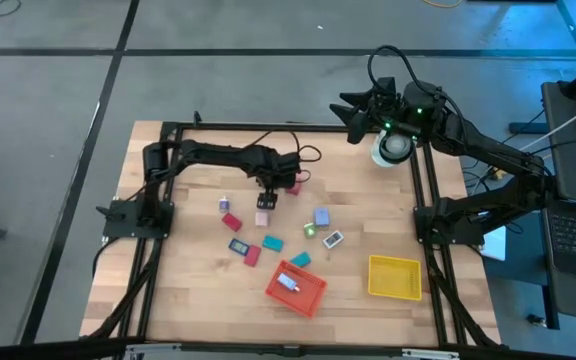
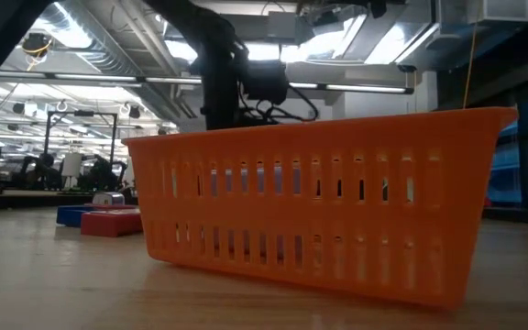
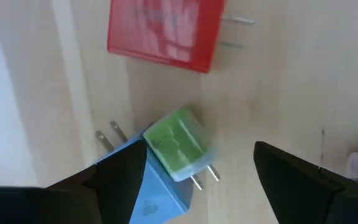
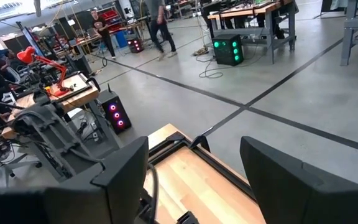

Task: Pick & Place Office items
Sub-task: Put the top green charger adapter into the orange bin

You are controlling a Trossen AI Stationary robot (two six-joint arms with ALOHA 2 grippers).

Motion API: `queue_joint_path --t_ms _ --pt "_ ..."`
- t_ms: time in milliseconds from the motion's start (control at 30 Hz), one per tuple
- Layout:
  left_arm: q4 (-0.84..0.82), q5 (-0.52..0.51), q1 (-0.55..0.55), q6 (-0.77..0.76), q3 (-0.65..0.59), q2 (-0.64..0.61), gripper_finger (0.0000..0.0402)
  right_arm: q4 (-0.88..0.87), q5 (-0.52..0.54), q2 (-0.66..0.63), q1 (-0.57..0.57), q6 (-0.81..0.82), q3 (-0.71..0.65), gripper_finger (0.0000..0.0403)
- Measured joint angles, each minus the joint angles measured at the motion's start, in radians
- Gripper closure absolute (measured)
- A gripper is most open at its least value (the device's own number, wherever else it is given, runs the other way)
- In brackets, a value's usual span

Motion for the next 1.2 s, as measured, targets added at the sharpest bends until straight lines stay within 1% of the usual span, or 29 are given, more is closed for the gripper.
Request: queue_joint_path --t_ms 100,200,267,400,467,533,700,800,900,1067,1200 --pt "0.0 0.043 0.021 -0.03 0.002 0.008 0.0107 0.0 0.0 0.0 0.0 0.0 0.0 0.0142" --pt "-0.001 0.059 0.03 -0.037 0.004 0.014 0.0108 0.0 0.001 0.0 0.0 0.001 0.0 0.0142" --pt "0.002 0.084 0.03 -0.043 0.004 0.014 0.0115 0.0 0.003 0.0 0.0 0.0 0.0 0.0142" --pt "-0.019 0.172 0.022 -0.072 -0.005 0.027 0.0156 0.0 0.003 0.0 -0.006 0.0 0.0 0.0142" --pt "0.011 0.167 0.01 -0.078 0.002 0.041 0.0178 0.0 0.004 0.0 -0.009 0.0 0.0 0.0142" --pt "0.006 0.138 0.004 -0.074 0.001 0.07 0.0194 0.0 0.004 0.0 -0.01 0.0 0.0 0.0142" --pt "0.007 0.186 0.005 -0.092 0.004 0.087 0.0226 0.0 0.003 0.0 -0.009 -0.001 0.0 0.0142" --pt "0.016 0.162 -0.003 -0.092 0.003 0.087 0.0246 0.0 0.003 0.0 -0.009 -0.001 0.0 0.0142" --pt "0.02 0.166 -0.002 -0.092 0.003 0.088 0.0264 0.0 0.003 0.0 -0.013 -0.003 0.0 0.0142" --pt "0.021 0.181 -0.002 -0.085 0.002 0.085 0.0264 0.0 -0.002 0.0 -0.029 -0.003 0.0 0.0142" --pt "0.02 0.242 0.0 -0.085 -0.002 0.065 0.0265 0.0 -0.008 0.0 -0.031 -0.002 0.0 0.0142"
